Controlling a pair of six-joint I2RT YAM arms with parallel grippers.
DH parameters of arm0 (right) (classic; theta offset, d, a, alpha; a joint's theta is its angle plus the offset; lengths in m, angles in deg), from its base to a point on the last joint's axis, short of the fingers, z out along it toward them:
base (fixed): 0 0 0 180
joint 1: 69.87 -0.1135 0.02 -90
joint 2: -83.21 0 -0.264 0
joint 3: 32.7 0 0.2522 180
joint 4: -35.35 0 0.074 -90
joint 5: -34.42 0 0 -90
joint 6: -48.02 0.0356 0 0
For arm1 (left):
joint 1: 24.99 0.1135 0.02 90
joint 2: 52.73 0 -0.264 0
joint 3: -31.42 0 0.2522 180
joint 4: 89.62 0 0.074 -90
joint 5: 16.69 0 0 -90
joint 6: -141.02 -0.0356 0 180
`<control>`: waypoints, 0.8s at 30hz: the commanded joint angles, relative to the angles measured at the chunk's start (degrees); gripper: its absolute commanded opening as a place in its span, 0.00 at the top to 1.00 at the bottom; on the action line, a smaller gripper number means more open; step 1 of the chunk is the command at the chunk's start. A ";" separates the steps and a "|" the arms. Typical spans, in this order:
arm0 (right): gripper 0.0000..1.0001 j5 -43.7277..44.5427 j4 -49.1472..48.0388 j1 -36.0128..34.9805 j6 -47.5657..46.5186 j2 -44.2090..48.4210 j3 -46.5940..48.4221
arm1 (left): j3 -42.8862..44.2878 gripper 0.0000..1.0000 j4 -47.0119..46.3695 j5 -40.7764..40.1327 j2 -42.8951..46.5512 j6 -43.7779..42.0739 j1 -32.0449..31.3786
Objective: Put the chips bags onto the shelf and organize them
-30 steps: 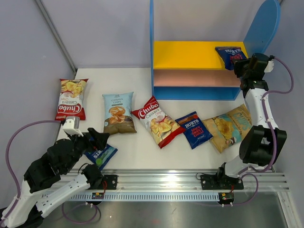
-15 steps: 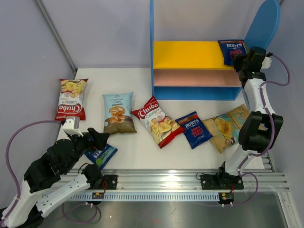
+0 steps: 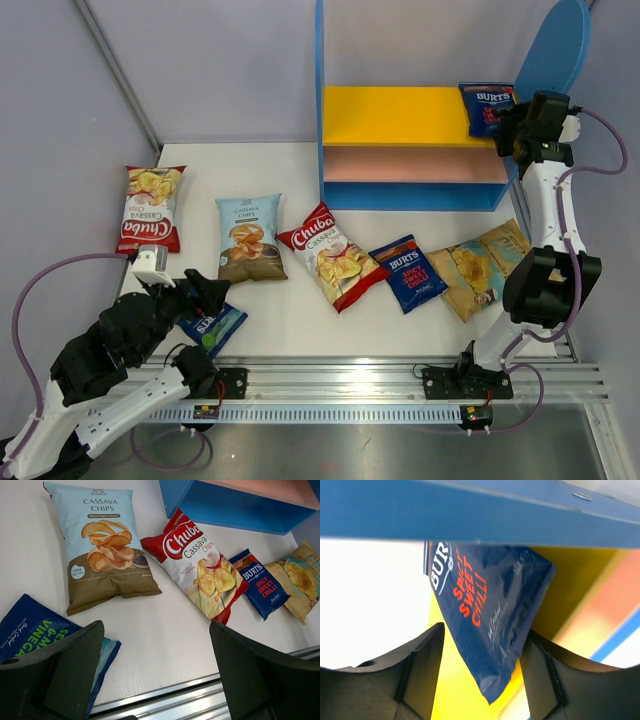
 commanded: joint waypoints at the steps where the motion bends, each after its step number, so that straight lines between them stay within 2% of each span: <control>1: 0.33 1.19 11.50 0.29 -3.07 0.48 3.82 | -0.24 0.11 -2.79 -0.40 0.72 -0.34 -0.14; 5: 0.26 2.50 14.58 0.29 -4.21 2.58 2.77 | -0.15 0.10 -2.35 -1.01 0.46 0.01 -0.14; 9: 0.22 4.00 15.55 0.56 -5.61 8.02 0.66 | 0.37 0.01 -1.56 -2.07 -1.47 0.45 -0.14; 11: 0.18 4.52 16.52 1.17 -5.88 9.96 0.05 | 0.98 0.01 -1.21 -2.16 -4.01 0.45 -0.14; 16: 0.00 4.70 17.75 2.66 -11.84 17.95 -2.94 | 4.15 0.01 0.64 -1.81 -12.71 1.76 -0.14; 19: 0.00 0.68 14.60 2.67 -18.34 24.89 -8.11 | 4.59 0.01 -2.42 1.43 -19.39 3.00 -0.14; 22: 0.00 -10.56 9.76 2.67 -23.54 32.71 -16.55 | 2.67 0.01 -10.67 8.89 -26.95 3.44 -0.14; 24: 0.00 -17.43 9.84 2.67 -24.86 38.15 -22.52 | 2.40 0.01 -17.07 15.64 -31.95 4.57 -0.23</control>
